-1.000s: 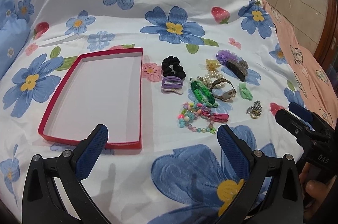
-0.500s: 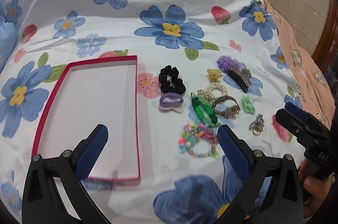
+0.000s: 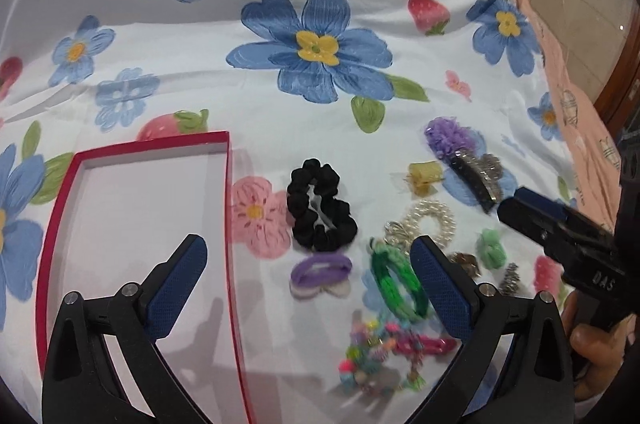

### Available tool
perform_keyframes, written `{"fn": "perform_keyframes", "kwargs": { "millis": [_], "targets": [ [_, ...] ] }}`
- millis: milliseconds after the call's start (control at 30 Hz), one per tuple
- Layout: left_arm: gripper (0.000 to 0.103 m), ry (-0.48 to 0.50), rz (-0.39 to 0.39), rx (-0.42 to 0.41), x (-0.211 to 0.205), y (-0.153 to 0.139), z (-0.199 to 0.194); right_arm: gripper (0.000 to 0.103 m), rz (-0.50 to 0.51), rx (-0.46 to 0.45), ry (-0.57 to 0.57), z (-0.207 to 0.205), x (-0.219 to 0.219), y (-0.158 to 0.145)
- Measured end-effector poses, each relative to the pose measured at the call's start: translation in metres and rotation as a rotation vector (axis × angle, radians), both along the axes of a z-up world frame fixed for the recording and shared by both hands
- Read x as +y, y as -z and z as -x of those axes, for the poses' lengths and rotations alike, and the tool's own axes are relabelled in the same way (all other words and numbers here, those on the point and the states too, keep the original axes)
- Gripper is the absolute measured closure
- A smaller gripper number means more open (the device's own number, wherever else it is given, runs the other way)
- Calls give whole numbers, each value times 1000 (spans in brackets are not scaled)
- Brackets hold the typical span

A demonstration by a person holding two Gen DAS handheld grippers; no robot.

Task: Organize jewelry
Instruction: 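Grasp the black scrunchie with the left tool while the right tool grasps the yellow claw clip, then carry both items into the red tray and open both tools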

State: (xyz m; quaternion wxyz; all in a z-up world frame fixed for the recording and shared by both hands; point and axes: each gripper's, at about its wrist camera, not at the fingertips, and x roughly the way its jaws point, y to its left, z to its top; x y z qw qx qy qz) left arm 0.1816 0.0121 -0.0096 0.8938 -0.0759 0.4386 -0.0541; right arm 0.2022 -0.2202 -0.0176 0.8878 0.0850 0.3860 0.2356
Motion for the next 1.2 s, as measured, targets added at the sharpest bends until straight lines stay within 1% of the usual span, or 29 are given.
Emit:
{"fn": "perform_keyframes", "kwargs": {
  "millis": [33, 100, 200, 267, 333, 400, 500, 533, 567, 600, 633, 667, 700, 767, 867, 967, 1133, 1200],
  "targets": [
    [4, 3, -2, 8, -1, 3, -5, 26, 7, 6, 1, -6, 1, 2],
    [5, 15, 1, 25, -3, 9, -17, 32, 24, 31, 1, -24, 5, 8],
    [9, 37, -15, 44, -9, 18, -34, 35, 46, 59, 2, -46, 9, 19],
    [18, 49, -19, 61, -12, 24, -45, 37, 63, 90, -1, -59, 13, 28],
    [23, 65, -25, 92, -15, 33, -56, 39, 80, 105, -6, -68, 17, 35],
    [24, 69, -46, 119, -17, 43, -66, 43, 112, 118, -17, -75, 23, 43],
    [25, 71, -53, 143, -19, 54, -74, 48, 144, 142, -29, -85, 29, 54],
    [31, 72, -57, 147, -20, 57, -76, 50, 149, 147, -29, -88, 30, 58],
    [41, 75, -57, 149, -20, 59, -77, 57, 148, 155, -28, -90, 30, 61],
    [47, 84, -44, 162, -20, 63, -78, 64, 144, 161, -29, -92, 30, 62],
    [59, 91, -30, 171, -21, 66, -80, 65, 145, 165, -28, -93, 30, 64],
    [69, 95, -18, 176, -20, 68, -81, 65, 149, 159, -27, -93, 29, 66],
    [72, 99, -9, 175, -21, 68, -80, 65, 150, 153, -25, -93, 29, 66],
    [83, 108, 17, 167, -20, 66, -79, 65, 148, 146, -24, -92, 28, 66],
    [86, 112, 42, 140, -20, 57, -74, 65, 137, 129, -10, -88, 24, 61],
    [86, 105, 72, 107, -15, 44, -68, 65, 110, 115, -6, -84, 21, 51],
    [86, 75, 124, 63, 5, 21, -54, 65, 82, 89, -29, -71, 27, 32],
    [86, 58, 133, 55, 16, 16, -47, 65, 69, 80, -42, -66, 32, 26]
  ]
}}
